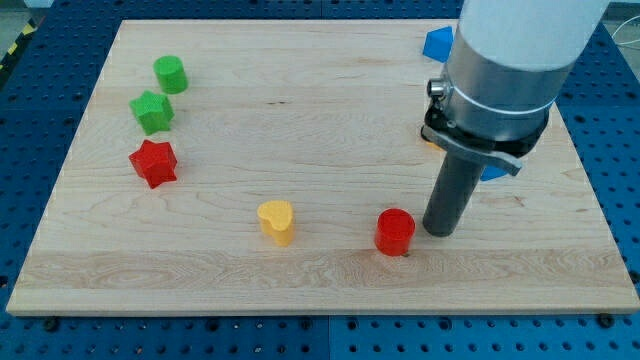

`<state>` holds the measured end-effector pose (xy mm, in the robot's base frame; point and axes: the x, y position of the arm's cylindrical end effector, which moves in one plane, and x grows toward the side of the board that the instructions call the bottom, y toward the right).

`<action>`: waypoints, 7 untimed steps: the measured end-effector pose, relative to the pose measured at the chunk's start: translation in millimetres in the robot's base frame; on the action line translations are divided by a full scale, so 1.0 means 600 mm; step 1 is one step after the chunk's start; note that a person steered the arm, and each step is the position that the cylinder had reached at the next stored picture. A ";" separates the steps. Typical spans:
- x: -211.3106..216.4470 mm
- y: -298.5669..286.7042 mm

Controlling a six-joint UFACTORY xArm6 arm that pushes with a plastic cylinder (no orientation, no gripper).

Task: Push the red circle to the bottom left

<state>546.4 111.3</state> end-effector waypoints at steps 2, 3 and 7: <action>0.013 -0.056; 0.023 -0.108; 0.047 -0.299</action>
<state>574.8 -68.2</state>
